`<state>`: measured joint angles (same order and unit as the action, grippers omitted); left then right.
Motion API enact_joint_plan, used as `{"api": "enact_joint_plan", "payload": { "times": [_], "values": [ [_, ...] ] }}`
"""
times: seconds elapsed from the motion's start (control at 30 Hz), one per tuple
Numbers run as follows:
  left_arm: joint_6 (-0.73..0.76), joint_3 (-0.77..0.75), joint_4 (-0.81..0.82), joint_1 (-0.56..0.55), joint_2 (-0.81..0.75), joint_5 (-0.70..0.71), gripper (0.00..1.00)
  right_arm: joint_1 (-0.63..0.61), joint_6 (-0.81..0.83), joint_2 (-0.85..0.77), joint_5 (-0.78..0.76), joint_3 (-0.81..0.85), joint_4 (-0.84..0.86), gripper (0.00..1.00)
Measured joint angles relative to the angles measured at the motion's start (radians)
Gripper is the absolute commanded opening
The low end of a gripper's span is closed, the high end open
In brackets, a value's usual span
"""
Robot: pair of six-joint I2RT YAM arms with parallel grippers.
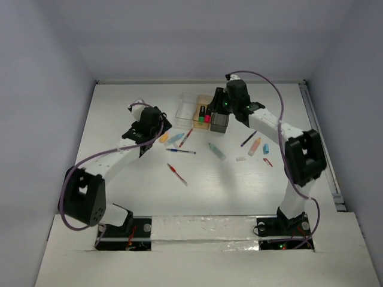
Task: Sort the stationery into containers
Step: Place the pen in the storage box, then pick up the pen from the center of the board.
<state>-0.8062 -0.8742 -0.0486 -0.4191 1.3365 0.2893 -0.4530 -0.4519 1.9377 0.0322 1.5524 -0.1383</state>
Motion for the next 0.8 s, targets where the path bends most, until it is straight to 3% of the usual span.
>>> {"api": "enact_joint_plan", "payload": {
  "times": [0.23, 0.37, 0.8],
  "values": [
    [-0.030, -0.210, -0.022, 0.002, 0.274, 0.127, 0.65, -0.002, -0.018, -0.354, 0.061, -0.336, 0.101, 0.29],
    [-0.050, -0.295, -0.048, 0.009, 0.389, 0.168, 0.64, -0.011, -0.016, -0.464, 0.105, -0.447, 0.120, 0.33],
    [-0.066, -0.408, -0.116, 0.058, 0.566, 0.193, 0.67, -0.047, 0.020, -0.591, 0.194, -0.520, 0.090, 0.36]
  ]
}}
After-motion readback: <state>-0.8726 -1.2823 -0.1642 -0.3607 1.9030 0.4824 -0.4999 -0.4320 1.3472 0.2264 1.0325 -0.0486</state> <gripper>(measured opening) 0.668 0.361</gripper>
